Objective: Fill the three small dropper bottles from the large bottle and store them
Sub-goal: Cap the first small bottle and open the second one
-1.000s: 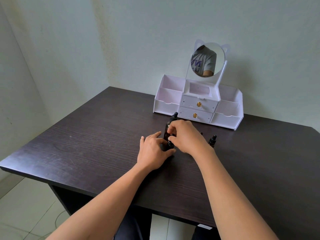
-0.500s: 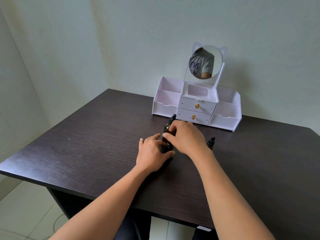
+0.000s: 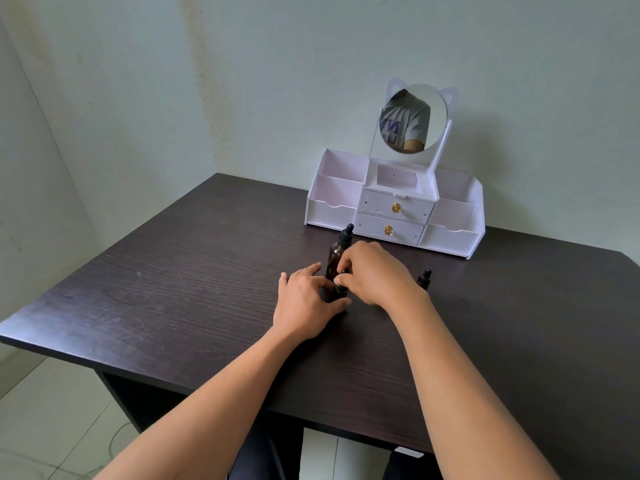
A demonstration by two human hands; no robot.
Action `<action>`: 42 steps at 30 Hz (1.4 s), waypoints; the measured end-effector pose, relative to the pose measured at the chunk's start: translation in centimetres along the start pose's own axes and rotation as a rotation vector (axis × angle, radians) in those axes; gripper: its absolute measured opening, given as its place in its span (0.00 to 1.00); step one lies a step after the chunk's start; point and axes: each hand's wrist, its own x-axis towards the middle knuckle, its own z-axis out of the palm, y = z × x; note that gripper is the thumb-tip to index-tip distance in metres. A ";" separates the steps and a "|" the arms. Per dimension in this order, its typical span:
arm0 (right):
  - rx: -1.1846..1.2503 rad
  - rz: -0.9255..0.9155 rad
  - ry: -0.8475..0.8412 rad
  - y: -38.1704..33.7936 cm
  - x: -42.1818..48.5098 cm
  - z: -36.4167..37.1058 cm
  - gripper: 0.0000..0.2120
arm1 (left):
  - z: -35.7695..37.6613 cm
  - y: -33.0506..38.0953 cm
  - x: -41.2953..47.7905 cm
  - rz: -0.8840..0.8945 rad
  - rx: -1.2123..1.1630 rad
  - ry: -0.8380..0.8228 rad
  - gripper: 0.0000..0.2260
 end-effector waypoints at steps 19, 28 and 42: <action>0.008 0.037 -0.111 0.3 -0.3 -0.4 0.20 | -0.1 -0.1 0.0 0.033 -0.002 -0.023 0.17; 0.230 0.015 -0.089 1.8 0.0 0.8 0.10 | -0.1 0.0 0.0 0.039 0.018 -0.030 0.17; 0.265 0.168 0.268 0.7 -1.7 5.1 0.18 | -0.3 0.5 -0.3 0.040 0.034 -0.068 0.19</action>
